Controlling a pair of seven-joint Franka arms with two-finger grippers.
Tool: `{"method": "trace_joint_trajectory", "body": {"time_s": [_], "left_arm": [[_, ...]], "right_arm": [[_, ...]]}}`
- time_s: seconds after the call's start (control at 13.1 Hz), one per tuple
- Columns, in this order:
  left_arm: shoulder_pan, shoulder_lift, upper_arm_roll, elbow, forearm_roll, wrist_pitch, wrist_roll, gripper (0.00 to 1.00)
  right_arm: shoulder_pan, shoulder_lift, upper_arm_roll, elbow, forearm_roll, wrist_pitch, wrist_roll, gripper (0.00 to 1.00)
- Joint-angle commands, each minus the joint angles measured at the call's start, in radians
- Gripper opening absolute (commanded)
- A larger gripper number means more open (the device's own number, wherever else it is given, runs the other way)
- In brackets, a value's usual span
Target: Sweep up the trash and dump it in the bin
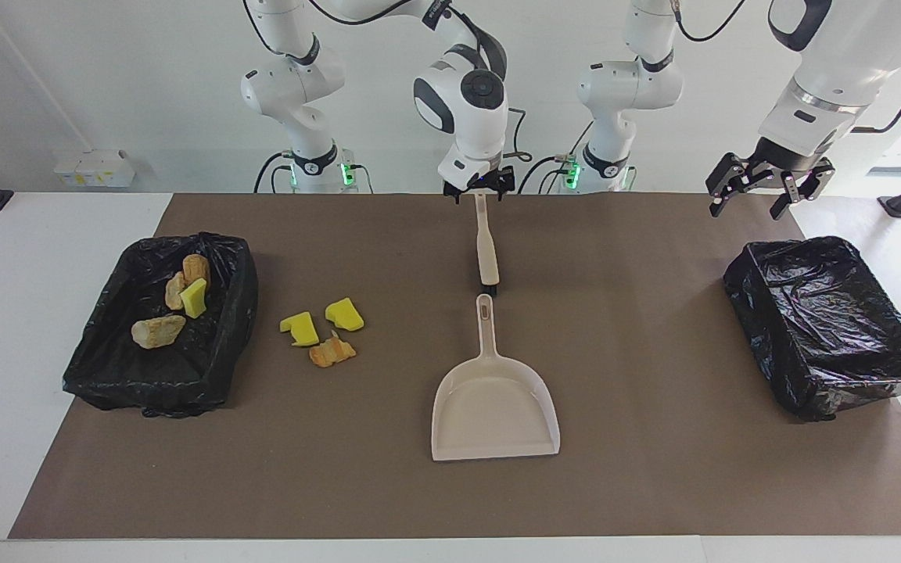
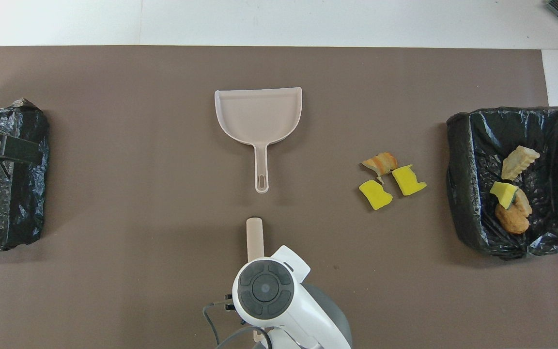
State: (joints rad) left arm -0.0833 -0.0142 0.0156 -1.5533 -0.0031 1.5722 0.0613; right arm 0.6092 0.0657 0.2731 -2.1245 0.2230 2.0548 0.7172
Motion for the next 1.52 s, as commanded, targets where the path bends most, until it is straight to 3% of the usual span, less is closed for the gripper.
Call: {"method": "trace_joint_trajectory", "body": {"time_s": [0.0,0.15,0.23,0.38,0.46,0.91,1.22,1.45], "left_arm": [[-0.016,-0.007,0.015,0.001,0.011,-0.012,0.008,1.0],[-0.016,-0.007,0.015,0.001,0.011,-0.012,0.008,1.0],[-0.016,-0.007,0.015,0.001,0.011,-0.011,0.008,1.0],[-0.016,-0.007,0.015,0.001,0.011,-0.012,0.008,1.0],[-0.016,-0.007,0.015,0.001,0.011,-0.012,0.008,1.0],[-0.032,-0.012,0.006,-0.001,0.009,-0.023,0.011,1.0],[-0.065,-0.015,-0.042,-0.019,0.005,0.011,0.0,1.0],[-0.14,-0.012,-0.042,-0.097,-0.023,0.144,0.0,1.0]], "right_arm": [[0.026,-0.014,-0.003,-0.096,0.024,0.115,0.014,1.0],[0.041,0.006,-0.005,-0.103,0.024,0.134,0.011,1.0],[0.041,0.006,-0.003,-0.103,0.024,0.136,0.007,0.86],[0.04,0.008,-0.005,-0.103,0.024,0.137,-0.002,0.24],[0.04,0.009,-0.005,-0.103,0.024,0.137,-0.001,0.03],[0.021,0.025,-0.012,-0.032,0.021,0.081,-0.005,0.0],[-0.124,-0.165,-0.011,-0.034,0.022,-0.159,-0.014,0.0],[-0.248,-0.237,-0.015,-0.031,0.021,-0.312,-0.094,0.0]]}}
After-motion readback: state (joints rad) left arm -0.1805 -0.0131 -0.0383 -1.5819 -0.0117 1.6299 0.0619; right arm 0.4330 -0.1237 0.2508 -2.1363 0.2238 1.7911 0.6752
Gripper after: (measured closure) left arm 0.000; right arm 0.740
